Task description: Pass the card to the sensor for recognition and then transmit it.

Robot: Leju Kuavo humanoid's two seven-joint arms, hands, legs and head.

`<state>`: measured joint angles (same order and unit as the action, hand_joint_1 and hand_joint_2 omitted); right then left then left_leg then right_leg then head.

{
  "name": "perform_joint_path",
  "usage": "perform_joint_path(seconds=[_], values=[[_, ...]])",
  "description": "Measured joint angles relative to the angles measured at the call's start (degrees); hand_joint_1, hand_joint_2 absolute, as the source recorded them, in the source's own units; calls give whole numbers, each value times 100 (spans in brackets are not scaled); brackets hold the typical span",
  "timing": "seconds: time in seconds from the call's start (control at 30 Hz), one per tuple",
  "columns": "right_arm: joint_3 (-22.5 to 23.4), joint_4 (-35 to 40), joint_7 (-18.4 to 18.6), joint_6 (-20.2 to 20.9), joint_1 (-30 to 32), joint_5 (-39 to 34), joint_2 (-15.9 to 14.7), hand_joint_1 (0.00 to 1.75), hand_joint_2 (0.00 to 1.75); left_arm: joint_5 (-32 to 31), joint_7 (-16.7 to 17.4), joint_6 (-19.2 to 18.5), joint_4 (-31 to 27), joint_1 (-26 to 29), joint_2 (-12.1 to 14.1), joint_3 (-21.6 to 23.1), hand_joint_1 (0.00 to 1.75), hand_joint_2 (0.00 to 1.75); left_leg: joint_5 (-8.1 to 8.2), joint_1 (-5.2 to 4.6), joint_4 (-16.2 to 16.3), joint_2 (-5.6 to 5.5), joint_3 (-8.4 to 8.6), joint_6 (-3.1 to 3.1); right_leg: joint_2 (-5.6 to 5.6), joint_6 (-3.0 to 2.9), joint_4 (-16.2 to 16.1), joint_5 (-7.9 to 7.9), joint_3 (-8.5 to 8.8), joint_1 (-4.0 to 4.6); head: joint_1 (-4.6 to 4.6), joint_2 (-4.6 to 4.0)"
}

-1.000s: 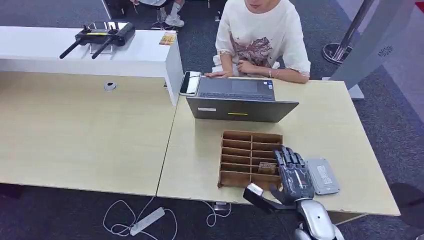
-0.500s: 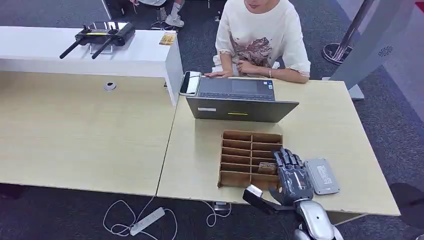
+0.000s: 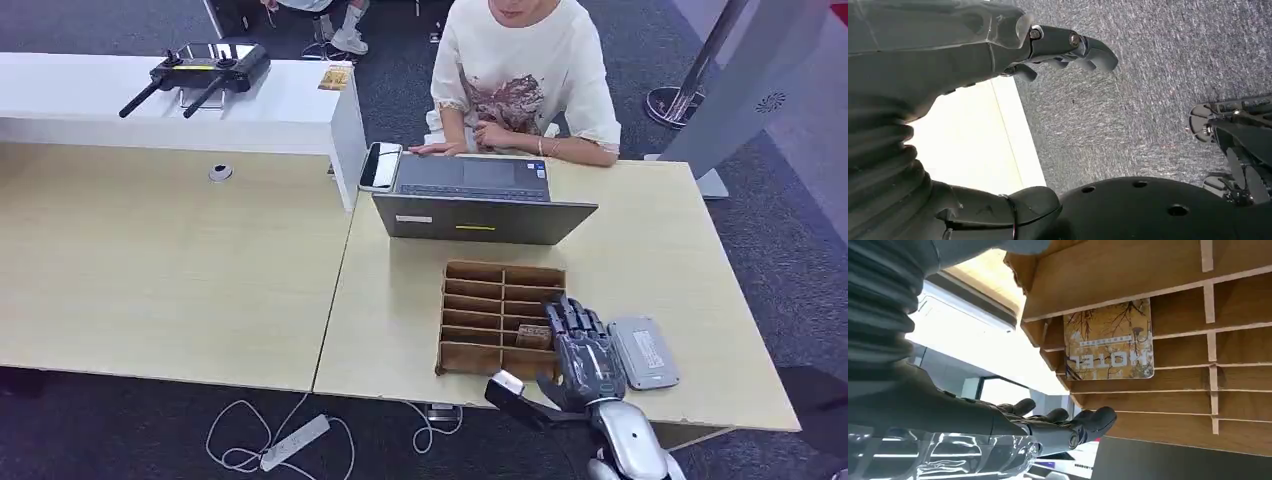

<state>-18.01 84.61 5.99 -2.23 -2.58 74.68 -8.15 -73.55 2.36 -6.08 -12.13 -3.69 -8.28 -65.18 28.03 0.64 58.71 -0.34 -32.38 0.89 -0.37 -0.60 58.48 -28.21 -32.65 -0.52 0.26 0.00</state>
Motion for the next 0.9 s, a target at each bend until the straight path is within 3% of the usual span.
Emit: perform_joint_path(seconds=[0.9], values=[[-48,-2,70,101,1,15,0,31,175,140,15,24,0,-10,-11,-11,0,175,0,0,0,0,0,0,0,0,0,0,0,0,-2,0]])
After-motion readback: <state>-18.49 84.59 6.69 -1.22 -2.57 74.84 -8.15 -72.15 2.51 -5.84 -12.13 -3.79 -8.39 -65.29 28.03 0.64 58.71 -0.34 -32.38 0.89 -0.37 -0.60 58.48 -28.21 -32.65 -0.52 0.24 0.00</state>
